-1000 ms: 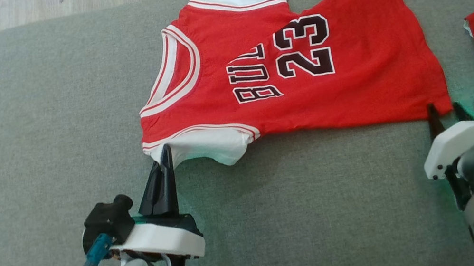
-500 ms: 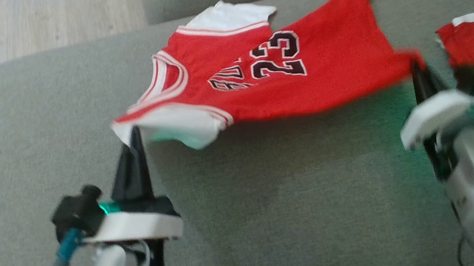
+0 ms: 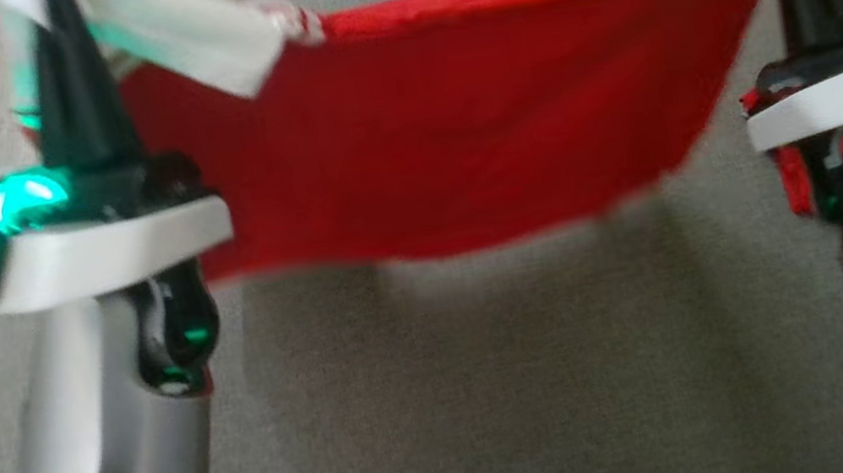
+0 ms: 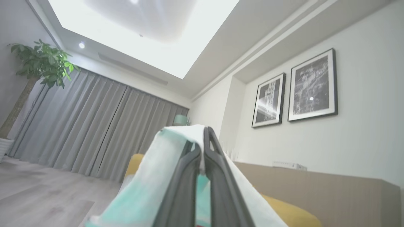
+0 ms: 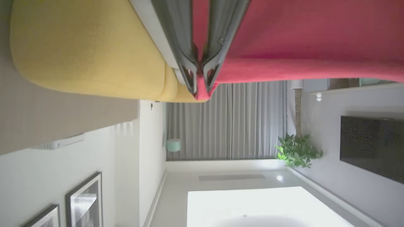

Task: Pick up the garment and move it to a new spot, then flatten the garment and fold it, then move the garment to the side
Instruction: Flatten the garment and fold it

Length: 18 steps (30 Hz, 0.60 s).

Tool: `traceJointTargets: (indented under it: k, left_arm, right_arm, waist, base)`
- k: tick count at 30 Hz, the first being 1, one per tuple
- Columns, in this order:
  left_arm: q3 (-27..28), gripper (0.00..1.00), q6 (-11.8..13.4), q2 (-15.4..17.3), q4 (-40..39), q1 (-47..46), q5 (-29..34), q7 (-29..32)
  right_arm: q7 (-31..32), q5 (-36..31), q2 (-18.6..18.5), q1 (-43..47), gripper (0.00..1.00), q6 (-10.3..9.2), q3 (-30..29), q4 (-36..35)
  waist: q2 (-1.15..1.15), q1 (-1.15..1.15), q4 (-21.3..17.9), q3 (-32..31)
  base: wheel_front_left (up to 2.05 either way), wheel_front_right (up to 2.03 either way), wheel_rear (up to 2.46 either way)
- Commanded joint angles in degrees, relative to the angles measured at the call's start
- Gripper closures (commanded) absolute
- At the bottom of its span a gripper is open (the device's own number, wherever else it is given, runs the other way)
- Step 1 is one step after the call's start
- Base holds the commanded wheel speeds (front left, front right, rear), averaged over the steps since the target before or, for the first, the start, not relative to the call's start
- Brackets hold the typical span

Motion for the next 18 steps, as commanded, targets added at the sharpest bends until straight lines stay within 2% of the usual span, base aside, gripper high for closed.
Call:
traceJointTargets:
  k: [1, 7, 12, 15, 18]
  left_arm:
    - [2.6, 1.00, 0.9, 1.3, -4.3, -3.0, -0.6, 1.0]
    - [4.0, 1.00, 4.7, 2.1, -15.8, -2.7, -1.1, 6.3]
    - [4.7, 1.00, 7.1, 3.6, -21.1, -4.1, -1.3, 11.8]
    - [5.6, 1.00, 6.9, 5.0, -18.5, -7.0, -2.3, 14.6]
    - [6.5, 1.00, 5.3, 6.6, -11.5, -11.9, -3.9, 16.0]
  right_arm:
    - [1.3, 1.1, -0.7, -0.4, 1.00, 0.37, 1.0, -6.0]
    - [8.2, 1.6, -1.7, 6.2, 1.00, 0.37, -0.6, -24.3]
    - [14.6, 0.8, -1.3, 8.8, 1.00, 0.37, -2.3, -33.3]
    - [16.4, 0.4, -1.3, 6.2, 1.00, 0.37, -2.3, -34.0]
    - [17.4, 1.1, -1.0, 0.3, 1.00, 0.37, -1.9, -29.2]
  waist:
    - [0.00, 0.01, -0.3, -0.4]
    - [0.00, 0.01, -0.5, -0.1]
    - [0.00, 0.01, -0.4, 3.2]
    - [0.00, 0.01, -0.8, 7.2]
    - [0.00, 0.01, -1.3, 11.3]
  base:
    - [0.00, 0.00, 0.00]
    - [0.00, 0.00, 0.00]
    - [0.00, 0.00, 0.00]
    - [0.00, 0.00, 0.00]
    - [0.00, 0.00, 0.00]
